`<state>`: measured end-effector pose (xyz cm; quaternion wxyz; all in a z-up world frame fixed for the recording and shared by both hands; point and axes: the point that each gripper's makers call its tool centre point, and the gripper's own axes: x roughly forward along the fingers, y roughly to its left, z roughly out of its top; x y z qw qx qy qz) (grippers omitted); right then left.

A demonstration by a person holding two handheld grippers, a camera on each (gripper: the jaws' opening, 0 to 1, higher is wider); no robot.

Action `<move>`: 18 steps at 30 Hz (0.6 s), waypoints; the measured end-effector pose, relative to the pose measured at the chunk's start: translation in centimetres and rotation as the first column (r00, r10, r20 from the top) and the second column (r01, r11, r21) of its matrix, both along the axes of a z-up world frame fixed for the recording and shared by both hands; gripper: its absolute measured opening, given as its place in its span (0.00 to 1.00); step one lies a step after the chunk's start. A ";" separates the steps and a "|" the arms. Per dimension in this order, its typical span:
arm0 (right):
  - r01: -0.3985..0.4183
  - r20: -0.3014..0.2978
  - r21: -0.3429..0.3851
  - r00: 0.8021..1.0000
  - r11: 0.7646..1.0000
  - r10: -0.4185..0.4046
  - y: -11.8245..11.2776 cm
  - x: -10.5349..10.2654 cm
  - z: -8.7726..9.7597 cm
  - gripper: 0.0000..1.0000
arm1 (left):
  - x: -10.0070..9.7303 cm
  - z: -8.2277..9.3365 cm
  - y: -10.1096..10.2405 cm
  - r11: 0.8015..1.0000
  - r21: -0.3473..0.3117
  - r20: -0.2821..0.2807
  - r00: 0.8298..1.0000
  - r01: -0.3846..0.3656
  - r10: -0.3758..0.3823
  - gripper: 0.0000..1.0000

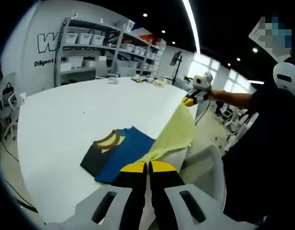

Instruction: Fold the garment on the visible template until the final outline fits inside the template.

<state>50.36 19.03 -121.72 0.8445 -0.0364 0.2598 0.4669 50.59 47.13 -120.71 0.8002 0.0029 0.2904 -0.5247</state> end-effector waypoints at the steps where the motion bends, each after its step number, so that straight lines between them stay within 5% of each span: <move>1: 0.012 0.000 0.000 1.000 1.000 -0.012 -0.1 0.5 0.0 0.00 | 0.2 -0.1 0.0 1.000 -0.004 -0.003 1.000 -0.004 0.004 0.00; 18: 0.106 0.029 -0.034 0.994 0.994 -0.105 -0.8 6.3 -0.2 0.00 | 7.2 -1.2 1.5 0.987 -0.028 -0.030 0.987 -0.159 0.158 0.00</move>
